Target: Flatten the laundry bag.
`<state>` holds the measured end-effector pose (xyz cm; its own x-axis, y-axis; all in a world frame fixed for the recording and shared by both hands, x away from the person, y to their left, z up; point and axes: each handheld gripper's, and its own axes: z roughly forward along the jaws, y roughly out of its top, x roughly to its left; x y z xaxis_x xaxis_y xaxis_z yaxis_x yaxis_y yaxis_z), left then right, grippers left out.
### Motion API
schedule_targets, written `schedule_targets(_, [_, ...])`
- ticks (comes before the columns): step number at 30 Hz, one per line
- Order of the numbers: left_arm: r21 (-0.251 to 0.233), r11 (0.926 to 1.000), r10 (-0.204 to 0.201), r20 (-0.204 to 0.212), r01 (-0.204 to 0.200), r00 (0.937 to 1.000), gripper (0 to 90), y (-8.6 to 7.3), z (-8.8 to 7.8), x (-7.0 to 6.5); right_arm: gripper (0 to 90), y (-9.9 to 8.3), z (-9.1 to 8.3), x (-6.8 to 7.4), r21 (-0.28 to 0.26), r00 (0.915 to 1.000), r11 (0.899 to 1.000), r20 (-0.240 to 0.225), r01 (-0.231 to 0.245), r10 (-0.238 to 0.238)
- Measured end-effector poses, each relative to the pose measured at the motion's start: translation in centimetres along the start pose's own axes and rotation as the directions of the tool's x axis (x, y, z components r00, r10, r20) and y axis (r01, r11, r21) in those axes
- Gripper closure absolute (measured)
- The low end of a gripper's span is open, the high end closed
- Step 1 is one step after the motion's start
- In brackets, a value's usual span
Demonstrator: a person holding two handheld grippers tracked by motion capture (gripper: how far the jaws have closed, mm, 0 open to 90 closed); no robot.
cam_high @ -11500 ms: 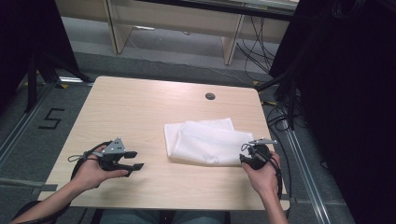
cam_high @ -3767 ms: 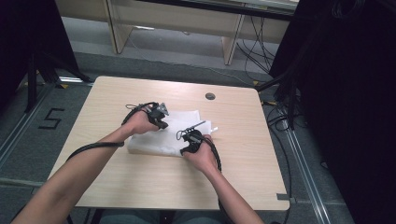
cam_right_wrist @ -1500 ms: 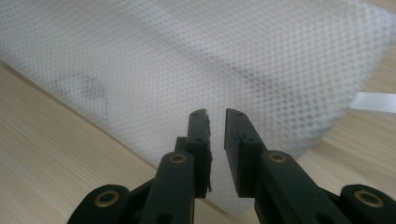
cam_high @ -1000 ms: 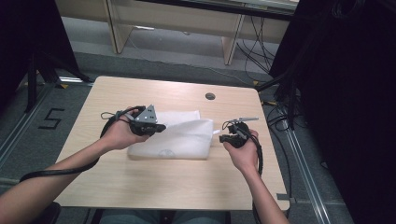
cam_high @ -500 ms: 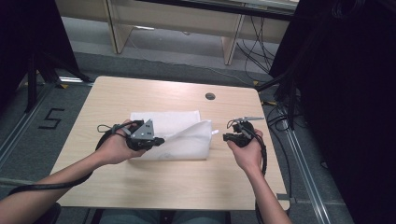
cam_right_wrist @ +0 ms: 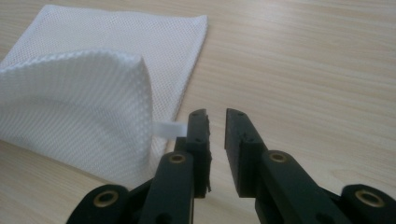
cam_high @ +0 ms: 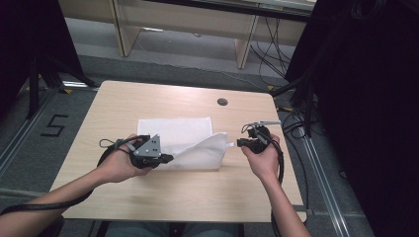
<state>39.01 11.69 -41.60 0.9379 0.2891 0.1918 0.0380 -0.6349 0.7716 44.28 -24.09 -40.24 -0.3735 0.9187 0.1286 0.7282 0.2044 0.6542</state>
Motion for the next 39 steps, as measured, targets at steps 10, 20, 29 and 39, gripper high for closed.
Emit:
schedule_targets(10, [-0.001, 1.0000, 0.006, 0.034, -0.006, 0.9994, 90.0, 0.0, -1.1, -1.6, 80.5, 0.1, -0.3, 0.4, 0.006, 0.9999, 1.000, -0.005, -0.012, 0.012])
schedule_targets(20, [0.011, 0.9998, 0.015, 0.066, -0.016, 0.9977, 90.0, -0.3, -1.6, -3.1, 80.3, -0.2, -0.1, 1.3, 0.017, 0.9997, 1.000, -0.021, -0.015, 0.016])
schedule_targets(29, [0.035, 0.9994, 0.001, 0.117, -0.006, 0.9931, 90.0, -1.5, -1.5, -5.1, 81.6, -0.5, 0.6, 1.6, 0.030, 0.9992, 0.999, -0.038, 0.014, -0.013])
schedule_targets(39, [0.077, 0.9967, -0.038, 0.159, 0.026, 0.9866, 90.0, -3.3, -0.9, -6.1, 88.1, -1.3, 1.6, 2.0, 0.063, 0.9973, 0.996, -0.045, 0.060, -0.057])
